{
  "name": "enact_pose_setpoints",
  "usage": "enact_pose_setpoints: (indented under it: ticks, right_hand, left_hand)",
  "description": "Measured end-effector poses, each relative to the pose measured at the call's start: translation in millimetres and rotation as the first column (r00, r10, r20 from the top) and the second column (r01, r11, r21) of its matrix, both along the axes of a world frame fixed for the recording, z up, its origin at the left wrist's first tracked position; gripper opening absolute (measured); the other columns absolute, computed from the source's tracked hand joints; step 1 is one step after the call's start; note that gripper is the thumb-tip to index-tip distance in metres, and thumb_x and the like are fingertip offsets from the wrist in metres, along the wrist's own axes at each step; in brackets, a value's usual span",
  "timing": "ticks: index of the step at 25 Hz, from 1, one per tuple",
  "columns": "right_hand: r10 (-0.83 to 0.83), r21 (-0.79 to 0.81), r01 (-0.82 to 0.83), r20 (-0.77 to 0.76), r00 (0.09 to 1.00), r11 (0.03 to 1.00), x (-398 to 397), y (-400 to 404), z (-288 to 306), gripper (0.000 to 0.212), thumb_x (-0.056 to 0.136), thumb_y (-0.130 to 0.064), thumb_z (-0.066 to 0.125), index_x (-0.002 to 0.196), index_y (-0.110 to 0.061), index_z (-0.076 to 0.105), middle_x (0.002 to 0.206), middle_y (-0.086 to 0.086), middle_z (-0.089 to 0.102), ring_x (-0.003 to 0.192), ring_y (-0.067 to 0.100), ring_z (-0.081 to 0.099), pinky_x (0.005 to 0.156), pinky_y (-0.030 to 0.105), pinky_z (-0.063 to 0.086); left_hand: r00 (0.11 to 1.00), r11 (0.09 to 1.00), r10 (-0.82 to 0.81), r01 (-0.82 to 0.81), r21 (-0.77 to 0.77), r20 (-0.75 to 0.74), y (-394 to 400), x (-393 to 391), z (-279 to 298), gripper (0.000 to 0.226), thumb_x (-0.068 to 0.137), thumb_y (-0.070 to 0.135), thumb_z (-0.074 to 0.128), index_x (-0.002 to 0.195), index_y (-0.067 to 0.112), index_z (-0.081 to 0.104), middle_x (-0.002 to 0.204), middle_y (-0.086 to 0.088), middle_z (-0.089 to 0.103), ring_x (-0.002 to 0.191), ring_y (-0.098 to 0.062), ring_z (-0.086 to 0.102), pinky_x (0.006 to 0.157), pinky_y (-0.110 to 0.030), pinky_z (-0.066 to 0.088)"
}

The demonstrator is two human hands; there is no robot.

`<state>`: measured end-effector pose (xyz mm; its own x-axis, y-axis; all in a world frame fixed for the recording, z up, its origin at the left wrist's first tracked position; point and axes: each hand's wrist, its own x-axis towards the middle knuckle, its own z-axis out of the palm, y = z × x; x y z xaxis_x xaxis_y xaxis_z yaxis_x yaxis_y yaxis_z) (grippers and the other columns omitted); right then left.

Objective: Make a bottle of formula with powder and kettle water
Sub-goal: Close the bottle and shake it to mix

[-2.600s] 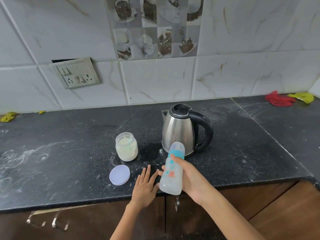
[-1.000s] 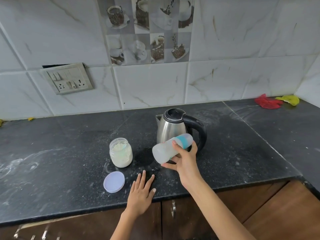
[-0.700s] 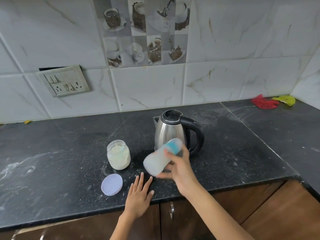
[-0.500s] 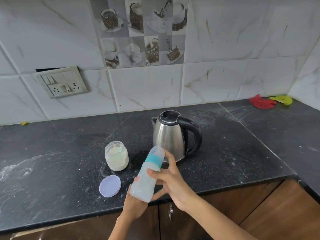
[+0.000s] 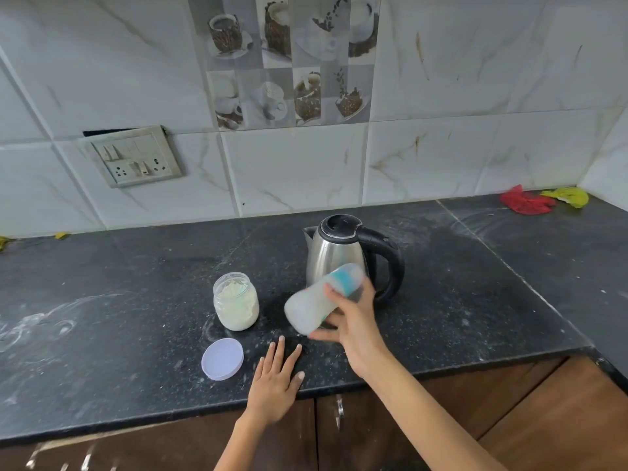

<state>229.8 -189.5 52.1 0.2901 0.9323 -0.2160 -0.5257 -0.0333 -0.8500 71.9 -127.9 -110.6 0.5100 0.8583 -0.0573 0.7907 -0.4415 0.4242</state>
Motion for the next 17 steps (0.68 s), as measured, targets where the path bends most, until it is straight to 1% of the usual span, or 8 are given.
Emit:
enact_pose_setpoints:
  ticks: [2,3,7,8,11,12,15,17]
  right_hand:
    - [0.224,-0.036,-0.221,0.127,0.966,0.975,-16,-12,-10,0.077,0.076,-0.022,0.082,0.130,-0.052,0.037,0.124,0.006,0.062,0.098,0.028,0.073,0.063,0.054,0.060]
    - [0.255,-0.034,-0.253,0.141,0.957,0.967,-18,-14,-10,0.080,0.073,-0.023,0.084,0.130,-0.053,0.037,0.123,0.006,0.063,0.098,0.027,0.073,0.063,0.054,0.060]
    - [-0.088,-0.002,0.088,-0.056,0.995,0.996,7,4,5,0.072,0.087,-0.013,0.071,0.140,-0.043,0.031,0.128,0.009,0.057,0.100,0.032,0.070,0.063,0.051,0.061]
    - [-0.048,-0.012,0.048,-0.032,0.998,0.999,1,0,4,0.073,0.086,-0.015,0.073,0.137,-0.047,0.032,0.128,0.008,0.058,0.100,0.031,0.071,0.063,0.052,0.061]
    - [0.236,-0.037,-0.233,0.098,0.967,0.972,-25,-18,-6,0.081,0.071,-0.022,0.085,0.130,-0.052,0.037,0.121,0.005,0.064,0.097,0.028,0.074,0.061,0.053,0.061]
    - [0.212,-0.021,-0.211,0.096,0.973,0.977,-22,-15,-5,0.080,0.073,-0.020,0.084,0.132,-0.048,0.037,0.120,0.005,0.064,0.097,0.028,0.074,0.061,0.052,0.061]
    - [-0.028,0.022,0.028,-0.007,1.000,0.999,-4,-3,8,0.070,0.086,-0.013,0.073,0.137,-0.042,0.033,0.121,0.005,0.060,0.099,0.029,0.072,0.065,0.055,0.061]
    - [0.119,0.016,-0.121,0.098,0.988,0.993,-13,-9,2,0.075,0.081,-0.018,0.079,0.134,-0.048,0.035,0.119,0.004,0.065,0.102,0.029,0.071,0.069,0.060,0.060]
  left_hand:
    - [0.995,0.998,0.052,-0.049,-0.031,0.086,-4,0,3,0.058,0.099,0.035,0.041,0.150,0.019,0.018,0.160,-0.003,0.014,0.149,-0.019,0.010,0.120,-0.032,0.006]
    - [0.992,0.997,0.071,-0.066,-0.051,0.107,-4,0,4,0.057,0.098,0.033,0.043,0.149,0.016,0.022,0.159,-0.004,0.019,0.148,-0.019,0.014,0.121,-0.033,0.008]
    - [1.000,1.000,-0.001,0.001,0.001,-0.007,-1,0,1,0.055,0.101,0.043,0.026,0.151,0.032,0.006,0.161,0.000,-0.012,0.149,-0.020,-0.012,0.120,-0.036,-0.004]
    - [1.000,1.000,-0.008,0.008,-0.001,-0.012,0,0,1,0.055,0.101,0.042,0.028,0.151,0.031,0.009,0.161,0.000,-0.008,0.149,-0.020,-0.009,0.120,-0.034,-0.002]
    - [0.985,0.997,0.047,-0.036,-0.074,0.163,-2,1,0,0.057,0.096,0.034,0.049,0.146,0.021,0.026,0.157,-0.003,0.025,0.147,-0.022,0.019,0.116,-0.023,0.018]
    - [0.983,0.997,0.050,-0.038,-0.071,0.176,-2,1,2,0.058,0.097,0.034,0.047,0.148,0.021,0.023,0.158,-0.002,0.022,0.147,-0.022,0.017,0.119,-0.027,0.017]
    - [1.000,1.000,0.002,-0.002,0.000,0.019,1,0,-2,0.056,0.101,0.042,0.029,0.151,0.032,0.006,0.158,0.004,-0.012,0.149,-0.020,-0.009,0.120,-0.037,-0.002]
    - [0.996,0.996,-0.013,0.020,-0.084,0.084,-2,2,0,0.059,0.099,0.037,0.039,0.151,0.024,0.014,0.160,0.000,0.006,0.149,-0.023,0.006,0.123,-0.036,0.008]
